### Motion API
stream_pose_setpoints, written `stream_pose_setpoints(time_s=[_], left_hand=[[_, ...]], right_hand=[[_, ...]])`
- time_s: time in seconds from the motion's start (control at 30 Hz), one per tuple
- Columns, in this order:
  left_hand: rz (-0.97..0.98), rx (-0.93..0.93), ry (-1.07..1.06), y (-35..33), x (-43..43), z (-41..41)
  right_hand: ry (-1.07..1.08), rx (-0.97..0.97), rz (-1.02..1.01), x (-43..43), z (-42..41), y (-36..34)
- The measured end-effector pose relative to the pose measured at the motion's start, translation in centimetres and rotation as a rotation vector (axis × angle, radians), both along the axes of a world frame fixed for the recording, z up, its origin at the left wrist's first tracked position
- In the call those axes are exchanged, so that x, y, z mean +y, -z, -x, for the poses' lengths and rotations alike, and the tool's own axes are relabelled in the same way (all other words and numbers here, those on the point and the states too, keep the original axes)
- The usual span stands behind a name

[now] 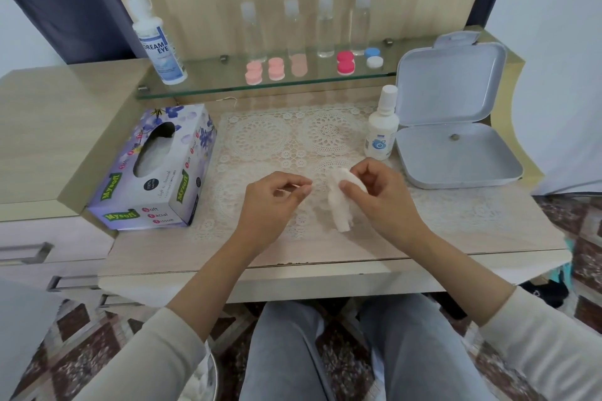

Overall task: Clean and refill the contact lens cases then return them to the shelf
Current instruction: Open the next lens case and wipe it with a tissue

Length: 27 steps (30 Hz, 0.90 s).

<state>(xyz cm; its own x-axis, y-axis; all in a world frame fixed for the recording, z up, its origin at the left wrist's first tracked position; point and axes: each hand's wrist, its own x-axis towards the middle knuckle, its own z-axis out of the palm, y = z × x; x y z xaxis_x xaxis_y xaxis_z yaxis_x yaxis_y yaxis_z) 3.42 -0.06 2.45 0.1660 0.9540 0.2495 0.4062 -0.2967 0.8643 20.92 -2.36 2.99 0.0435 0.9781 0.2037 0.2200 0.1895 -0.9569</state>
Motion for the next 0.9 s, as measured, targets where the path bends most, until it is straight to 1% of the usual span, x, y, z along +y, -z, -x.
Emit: stream_pose_setpoints(time_s=[0.07,0.1,0.13,0.2,0.27,0.4,0.5,0.57,0.63,0.7,0.77,0.9], left_hand=[[-0.049,0.253,0.025,1.1,0.8,0.7],[-0.048,0.347,0.046,1.6,1.0,1.0],[-0.057,0.416,0.061,1.9,1.2,1.1],[-0.120,0.472,0.057,2.4,1.3,1.0],[-0.164,0.451,0.036,2.8,1.4,1.0],[-0.178,0.401,0.026,3.2,1.4,1.1],[-0.237,0.363,0.020,3.3,1.2,1.2],[-0.266,0.339,0.013,3.4,1.1,1.2],[-0.291,0.342,0.013,3.6,1.1,1.3],[-0.306,0.347,0.014,3.7,1.1,1.3],[-0.313,0.346,0.012,3.7,1.1,1.4],[-0.347,0.341,0.016,3.7,1.0,1.3]], right_hand=[[0.024,-0.080,0.025,0.0,-0.6,0.3],[0.026,-0.117,0.032,-0.1,-0.7,0.5],[0.032,-0.141,0.034,-0.2,-0.8,0.6],[0.043,-0.157,0.027,-0.3,-0.8,0.9],[0.037,-0.162,0.007,-0.2,-0.7,1.1],[0.041,-0.227,-0.041,0.7,-0.7,1.3],[0.082,-0.249,-0.113,1.8,-0.9,1.3],[0.105,-0.313,-0.239,2.2,-1.0,1.1],[0.103,-0.454,-0.398,2.2,-1.0,1.2],[0.082,-0.563,-0.504,2.0,-0.9,1.7],[0.040,-0.597,-0.534,1.7,-0.8,2.3],[-0.041,-0.628,-0.491,1.3,0.2,3.8]])
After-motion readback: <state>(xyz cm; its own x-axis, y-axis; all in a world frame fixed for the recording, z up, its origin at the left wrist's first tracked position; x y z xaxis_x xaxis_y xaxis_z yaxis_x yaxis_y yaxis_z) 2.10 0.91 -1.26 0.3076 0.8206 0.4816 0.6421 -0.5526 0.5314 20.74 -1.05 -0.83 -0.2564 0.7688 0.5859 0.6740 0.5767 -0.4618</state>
